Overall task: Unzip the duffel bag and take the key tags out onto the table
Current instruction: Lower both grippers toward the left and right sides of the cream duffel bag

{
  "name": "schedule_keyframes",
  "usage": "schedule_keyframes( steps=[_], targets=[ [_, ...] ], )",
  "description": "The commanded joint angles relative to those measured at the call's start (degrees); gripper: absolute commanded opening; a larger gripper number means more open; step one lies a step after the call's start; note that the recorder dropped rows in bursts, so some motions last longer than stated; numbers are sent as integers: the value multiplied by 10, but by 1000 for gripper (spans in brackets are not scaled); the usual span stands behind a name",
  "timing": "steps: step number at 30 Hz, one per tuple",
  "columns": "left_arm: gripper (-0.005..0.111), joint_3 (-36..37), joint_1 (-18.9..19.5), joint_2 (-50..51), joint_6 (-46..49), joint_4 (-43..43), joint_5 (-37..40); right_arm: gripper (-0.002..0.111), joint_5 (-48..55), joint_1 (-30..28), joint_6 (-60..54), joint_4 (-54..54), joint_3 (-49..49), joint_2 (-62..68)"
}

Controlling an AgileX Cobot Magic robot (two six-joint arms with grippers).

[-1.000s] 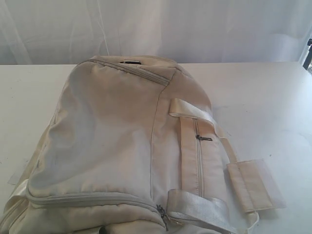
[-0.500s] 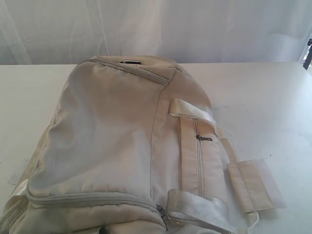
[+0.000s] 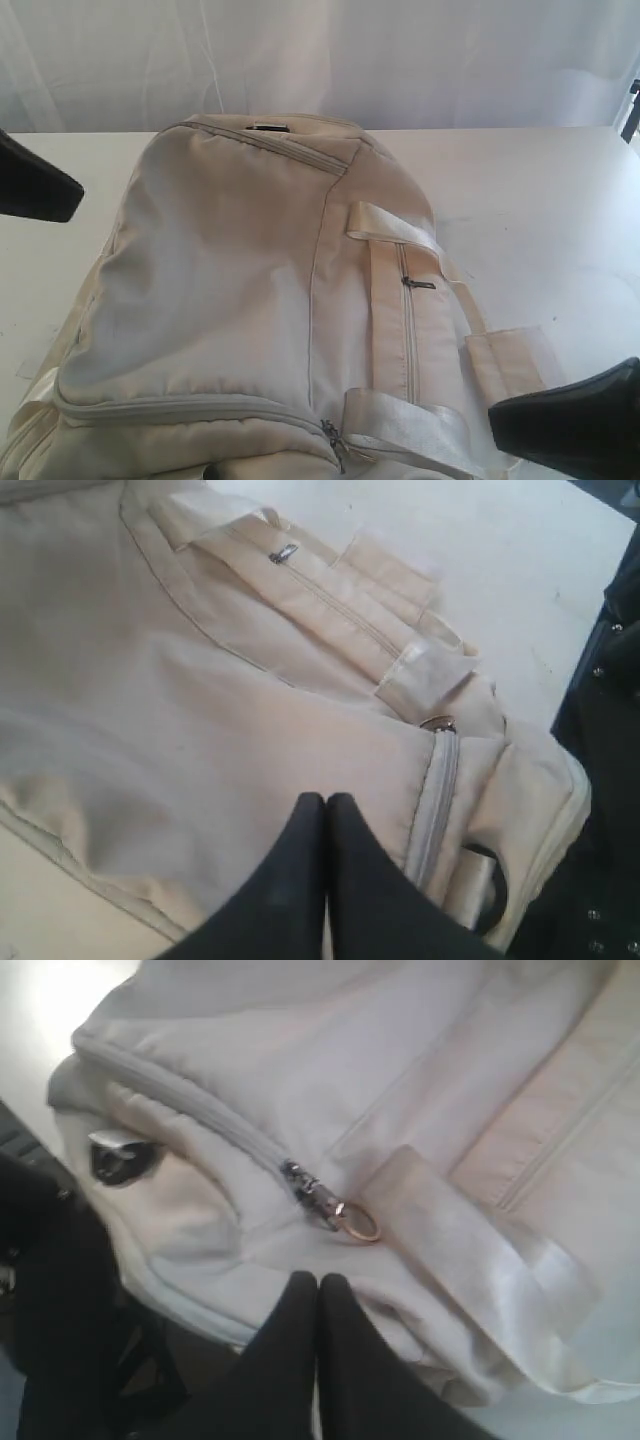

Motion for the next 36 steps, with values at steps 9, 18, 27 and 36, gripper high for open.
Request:
schedule_keyframes(
  steps=[9, 18, 27, 36],
  targets=[
    [0, -230, -2, 269, -59, 63, 41, 0, 72, 1, -83, 20, -30, 57],
    [0, -436, -9, 407, -118, 77, 66, 5, 100, 19, -195, 105, -30, 160],
    [0, -571, -114, 510, -121, 203, 66, 5, -32, 124, -159, 34, -30, 195],
    [0, -572, -174, 524, -75, 257, 66, 30, -90, 162, -168, -20, -30, 206]
  ],
)
